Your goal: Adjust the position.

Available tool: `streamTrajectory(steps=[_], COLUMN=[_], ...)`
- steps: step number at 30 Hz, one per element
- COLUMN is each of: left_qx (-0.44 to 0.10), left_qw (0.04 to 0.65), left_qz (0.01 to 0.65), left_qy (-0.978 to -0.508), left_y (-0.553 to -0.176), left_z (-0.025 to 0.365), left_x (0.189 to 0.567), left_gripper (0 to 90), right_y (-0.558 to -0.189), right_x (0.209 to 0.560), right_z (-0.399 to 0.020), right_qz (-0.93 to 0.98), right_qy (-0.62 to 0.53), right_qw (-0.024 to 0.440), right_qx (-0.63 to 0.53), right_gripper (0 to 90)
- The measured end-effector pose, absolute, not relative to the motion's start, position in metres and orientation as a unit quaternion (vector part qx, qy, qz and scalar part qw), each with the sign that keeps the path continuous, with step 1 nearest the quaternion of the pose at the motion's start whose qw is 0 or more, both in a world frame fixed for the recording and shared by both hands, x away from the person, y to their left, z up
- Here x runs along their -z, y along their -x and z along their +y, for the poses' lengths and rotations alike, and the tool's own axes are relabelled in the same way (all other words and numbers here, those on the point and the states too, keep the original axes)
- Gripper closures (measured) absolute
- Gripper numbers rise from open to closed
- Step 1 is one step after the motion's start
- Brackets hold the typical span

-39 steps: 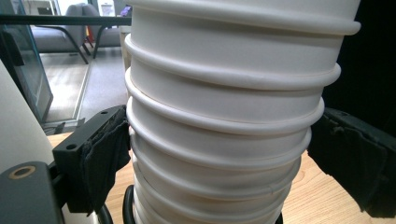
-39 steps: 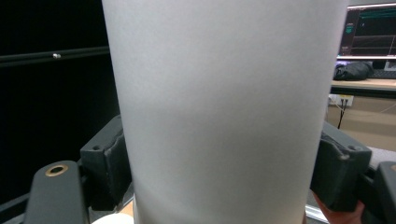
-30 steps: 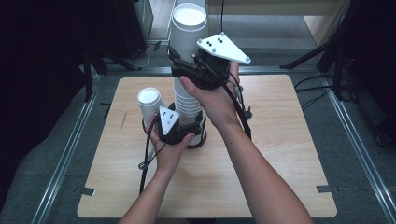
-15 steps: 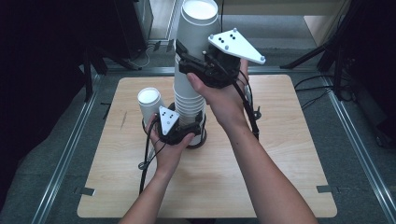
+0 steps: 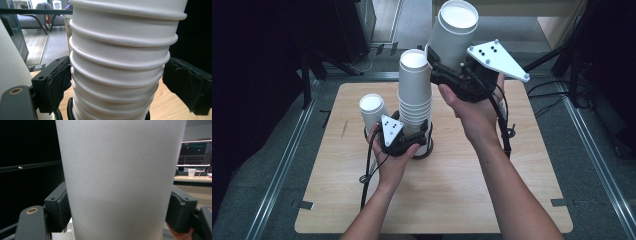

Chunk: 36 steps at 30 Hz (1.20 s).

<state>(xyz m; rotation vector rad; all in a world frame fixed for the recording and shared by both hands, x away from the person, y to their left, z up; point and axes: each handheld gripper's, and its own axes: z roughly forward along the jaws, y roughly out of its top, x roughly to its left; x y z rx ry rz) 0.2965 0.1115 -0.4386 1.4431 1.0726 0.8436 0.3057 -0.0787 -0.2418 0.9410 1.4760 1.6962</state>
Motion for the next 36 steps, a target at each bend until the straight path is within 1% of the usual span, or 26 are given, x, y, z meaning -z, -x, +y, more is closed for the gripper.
streamTrajectory(steps=[8,16,17,20,22,23,36], left_qx=[-0.354,-0.344,-0.341,-0.335,-0.326,-0.323,-0.285], left_qw=[0.553,0.559,0.561,0.567,0.571,0.571,0.568], left_qz=[0.444,0.440,0.440,0.439,0.442,0.443,0.438], left_qy=[-0.610,-0.613,-0.612,-0.612,-0.610,-0.611,-0.636], left_y=[-0.290,-0.282,-0.280,-0.275,-0.272,-0.270,-0.248], left_z=[0.114,0.119,0.120,0.124,0.127,0.128,0.139], left_x=[0.437,0.436,0.436,0.436,0.437,0.438,0.456], left_gripper=[9.6,9.5,8.0,6.9,3.1,3.1,0.0], right_y=[-0.300,-0.298,-0.298,-0.297,-0.296,-0.295,-0.285], right_x=[0.255,0.277,0.280,0.292,0.302,0.307,0.375], right_z=[-0.102,-0.120,-0.122,-0.126,-0.127,-0.128,-0.135], right_qz=[0.563,0.562,0.563,0.567,0.572,0.575,0.601], right_qy=[-0.374,-0.390,-0.392,-0.394,-0.392,-0.392,-0.401], right_qw=[0.365,0.365,0.365,0.372,0.379,0.381,0.369], right_qx=[-0.640,-0.632,-0.630,-0.621,-0.613,-0.609,-0.585], right_gripper=[20.7,20.6,20.5,20.3,20.1,20.0,19.2])
